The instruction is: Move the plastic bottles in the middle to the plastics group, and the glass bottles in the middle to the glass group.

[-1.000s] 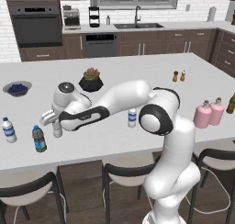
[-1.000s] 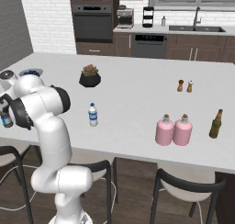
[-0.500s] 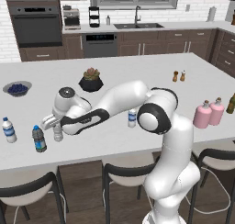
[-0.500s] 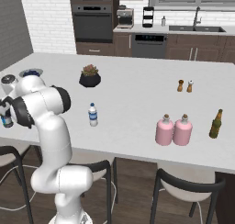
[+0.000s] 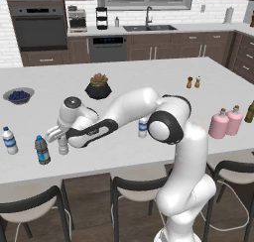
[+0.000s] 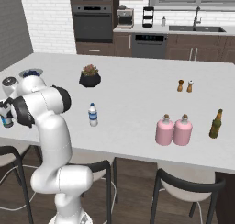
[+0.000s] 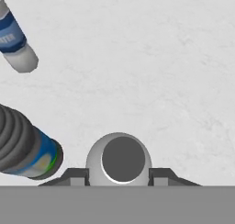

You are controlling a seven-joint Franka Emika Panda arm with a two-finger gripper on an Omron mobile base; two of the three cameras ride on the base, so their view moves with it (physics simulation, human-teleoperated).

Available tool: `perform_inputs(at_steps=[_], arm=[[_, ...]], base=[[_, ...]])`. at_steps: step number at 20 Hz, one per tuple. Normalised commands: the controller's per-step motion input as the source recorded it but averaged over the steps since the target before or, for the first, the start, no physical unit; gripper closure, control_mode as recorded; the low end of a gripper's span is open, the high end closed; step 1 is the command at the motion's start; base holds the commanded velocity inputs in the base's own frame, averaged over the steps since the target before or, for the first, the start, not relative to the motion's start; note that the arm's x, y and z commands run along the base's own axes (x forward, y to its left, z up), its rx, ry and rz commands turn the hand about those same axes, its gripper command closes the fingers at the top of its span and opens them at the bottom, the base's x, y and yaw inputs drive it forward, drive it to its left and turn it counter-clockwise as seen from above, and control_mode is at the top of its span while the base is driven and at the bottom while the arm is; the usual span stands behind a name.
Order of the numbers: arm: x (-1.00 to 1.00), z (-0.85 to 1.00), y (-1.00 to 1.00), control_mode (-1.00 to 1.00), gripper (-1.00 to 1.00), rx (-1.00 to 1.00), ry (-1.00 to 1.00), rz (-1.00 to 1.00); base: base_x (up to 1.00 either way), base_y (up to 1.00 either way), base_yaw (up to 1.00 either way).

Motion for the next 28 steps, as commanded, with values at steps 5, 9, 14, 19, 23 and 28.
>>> perform_inputs(at_steps=[5,9,14,19,23,28], arm=[[0.14,0.14,0.13,-1.0,1.0,-0.02,0.0,0.0],[0.29,0.33,0.08,-1.0,1.0,0.0,0.0,0.0],[0.5,0.08,0.13,-1.0,1.0,0.0,0.0,0.0],[0.41,-0.02,0.2,-1.0,1.0,0.0,0.0,0.0],[0.09,-0.01,0.24,-1.0,1.0,0.0,0.0,0.0],[-0.02,0.0,0.11,-1.0,1.0,-0.04,0.03,0.0]], base=[[0.0,0.0,0.0],[0.0,0.0,0.0],[0.0,0.0,0.0],[0.0,0.0,0.0],[0.0,0.0,0.0],[0.0,0.0,0.0]])
